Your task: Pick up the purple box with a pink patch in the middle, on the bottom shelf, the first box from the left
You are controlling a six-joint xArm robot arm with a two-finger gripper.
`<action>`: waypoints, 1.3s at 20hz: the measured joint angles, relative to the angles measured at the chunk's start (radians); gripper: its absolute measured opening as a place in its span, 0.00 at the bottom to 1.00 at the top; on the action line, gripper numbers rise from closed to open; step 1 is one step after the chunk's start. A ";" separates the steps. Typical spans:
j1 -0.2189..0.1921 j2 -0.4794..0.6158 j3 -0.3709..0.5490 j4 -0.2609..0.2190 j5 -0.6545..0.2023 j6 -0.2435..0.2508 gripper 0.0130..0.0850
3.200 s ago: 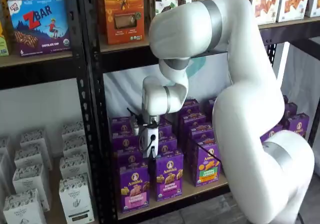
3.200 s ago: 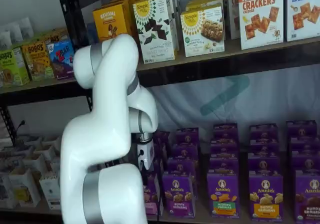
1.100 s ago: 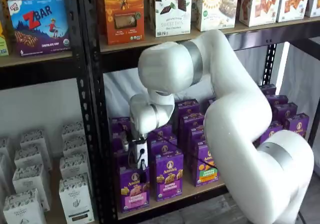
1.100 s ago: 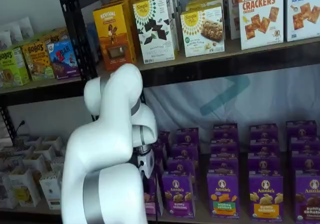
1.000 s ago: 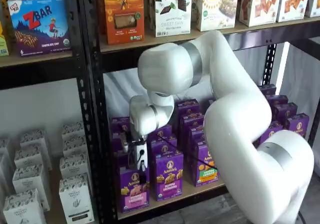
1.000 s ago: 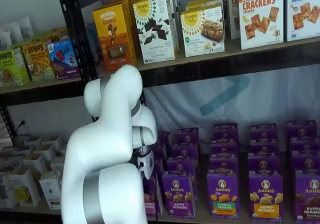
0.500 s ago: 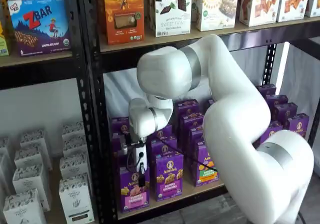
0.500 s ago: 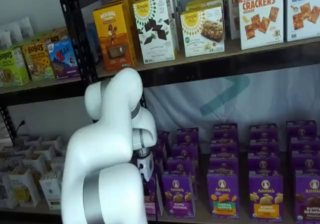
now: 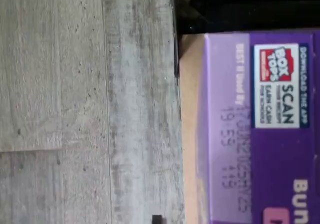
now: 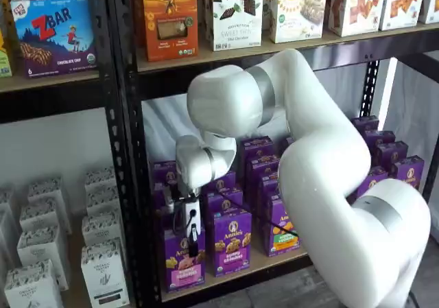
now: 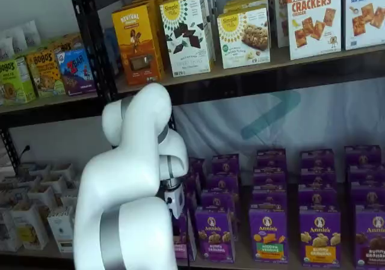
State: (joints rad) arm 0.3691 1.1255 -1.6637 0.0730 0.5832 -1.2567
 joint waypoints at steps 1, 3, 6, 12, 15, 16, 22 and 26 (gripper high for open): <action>0.001 0.000 0.000 -0.003 0.000 0.003 0.67; 0.002 0.000 0.002 -0.006 -0.004 0.007 0.67; 0.002 0.000 0.001 0.000 0.000 0.003 0.67; 0.003 -0.001 0.000 0.008 0.008 -0.004 0.50; 0.003 -0.003 0.004 0.006 0.007 -0.003 0.44; 0.003 -0.004 0.007 0.004 0.001 0.000 0.44; 0.002 -0.007 0.012 0.011 -0.003 -0.008 0.39; 0.001 -0.009 0.015 0.015 -0.003 -0.012 0.28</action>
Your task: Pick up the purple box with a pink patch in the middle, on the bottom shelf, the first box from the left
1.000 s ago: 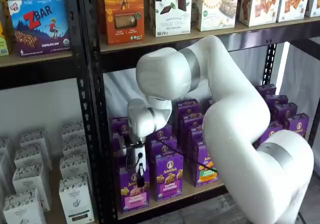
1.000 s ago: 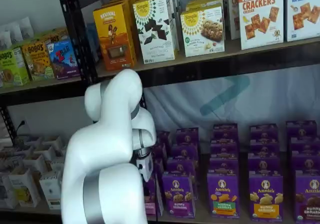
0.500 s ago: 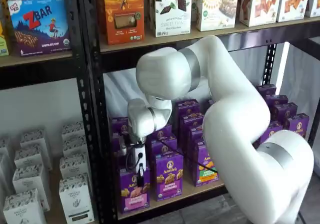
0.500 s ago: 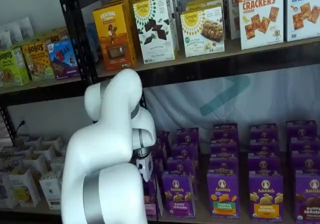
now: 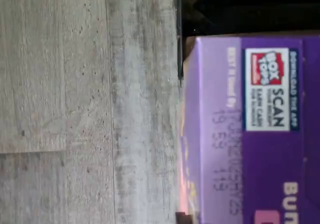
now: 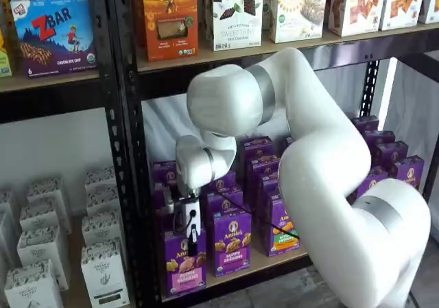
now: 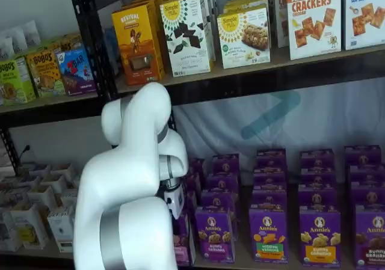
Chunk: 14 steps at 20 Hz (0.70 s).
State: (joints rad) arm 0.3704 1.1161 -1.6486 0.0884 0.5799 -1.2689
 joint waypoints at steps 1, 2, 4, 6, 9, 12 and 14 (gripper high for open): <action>0.000 -0.001 0.002 0.001 -0.001 -0.001 0.28; 0.000 -0.002 0.004 0.001 -0.003 -0.001 0.28; -0.001 -0.006 0.012 -0.004 -0.014 0.003 0.28; -0.001 -0.010 0.020 -0.008 -0.022 0.005 0.28; -0.002 -0.015 0.027 -0.003 -0.021 0.000 0.28; -0.002 -0.022 0.036 0.003 -0.021 -0.005 0.22; -0.002 -0.028 0.047 0.002 -0.029 -0.004 0.22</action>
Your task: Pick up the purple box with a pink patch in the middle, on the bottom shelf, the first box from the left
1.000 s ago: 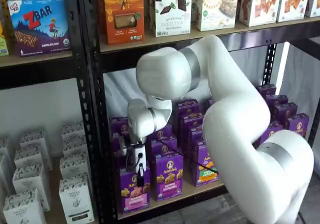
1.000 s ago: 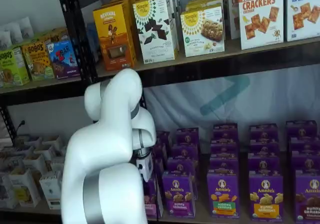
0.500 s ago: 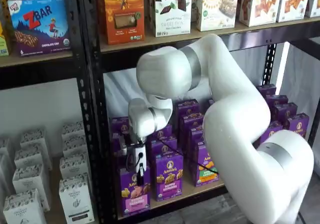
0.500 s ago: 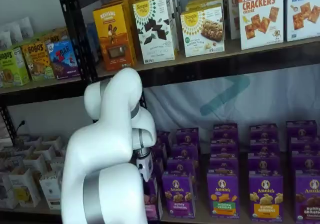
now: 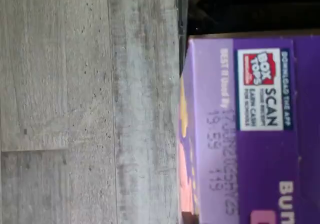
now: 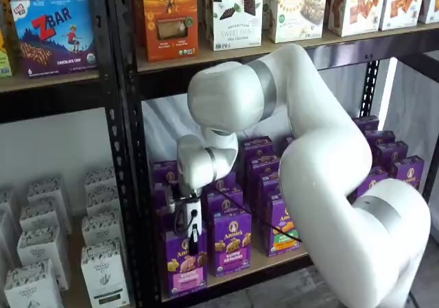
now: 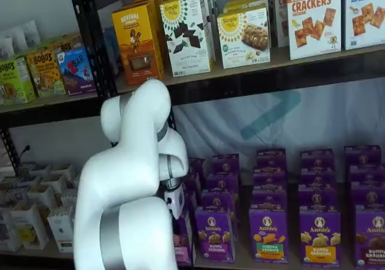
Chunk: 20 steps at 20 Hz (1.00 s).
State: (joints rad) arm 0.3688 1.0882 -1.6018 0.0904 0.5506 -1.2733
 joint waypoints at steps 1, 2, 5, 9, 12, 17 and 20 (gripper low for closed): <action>0.001 -0.004 0.006 0.001 -0.004 -0.001 0.22; 0.001 -0.010 0.014 0.003 -0.006 -0.002 0.22; 0.007 -0.036 0.054 -0.016 -0.022 0.020 0.22; 0.020 -0.091 0.138 -0.026 -0.051 0.040 0.22; 0.030 -0.147 0.222 -0.022 -0.083 0.045 0.22; 0.040 -0.269 0.383 0.000 -0.138 0.033 0.22; 0.040 -0.341 0.471 -0.014 -0.160 0.045 0.22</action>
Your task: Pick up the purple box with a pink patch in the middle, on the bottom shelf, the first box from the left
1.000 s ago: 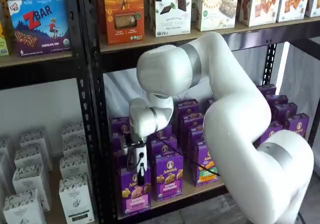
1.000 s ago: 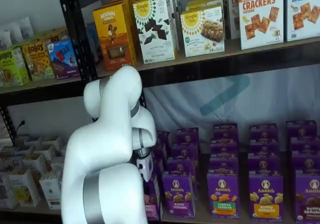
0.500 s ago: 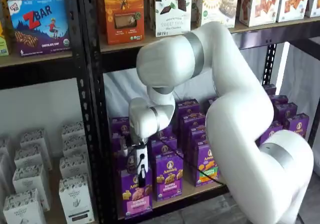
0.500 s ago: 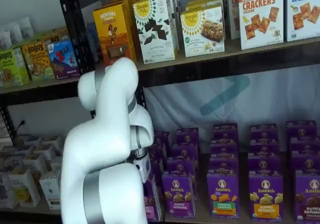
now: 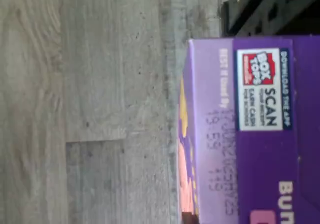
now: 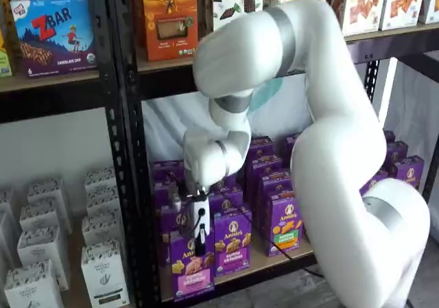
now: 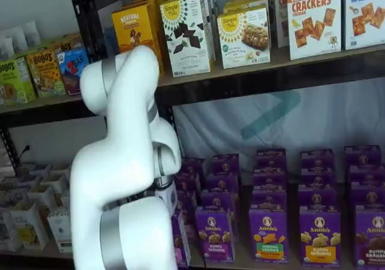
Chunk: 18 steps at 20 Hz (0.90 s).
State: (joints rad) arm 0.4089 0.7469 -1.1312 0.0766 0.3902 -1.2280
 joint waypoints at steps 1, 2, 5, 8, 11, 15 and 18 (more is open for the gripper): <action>-0.001 -0.023 0.027 -0.008 -0.002 0.007 0.22; -0.001 -0.049 0.053 -0.014 0.000 0.012 0.22; 0.000 -0.123 0.125 -0.026 0.011 0.025 0.22; 0.003 -0.193 0.192 -0.067 0.006 0.066 0.22; 0.013 -0.272 0.262 -0.086 0.007 0.092 0.22; 0.024 -0.366 0.329 -0.106 0.054 0.123 0.22; 0.027 -0.428 0.384 -0.129 0.058 0.147 0.22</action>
State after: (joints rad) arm 0.4359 0.3187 -0.7470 -0.0526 0.4480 -1.0809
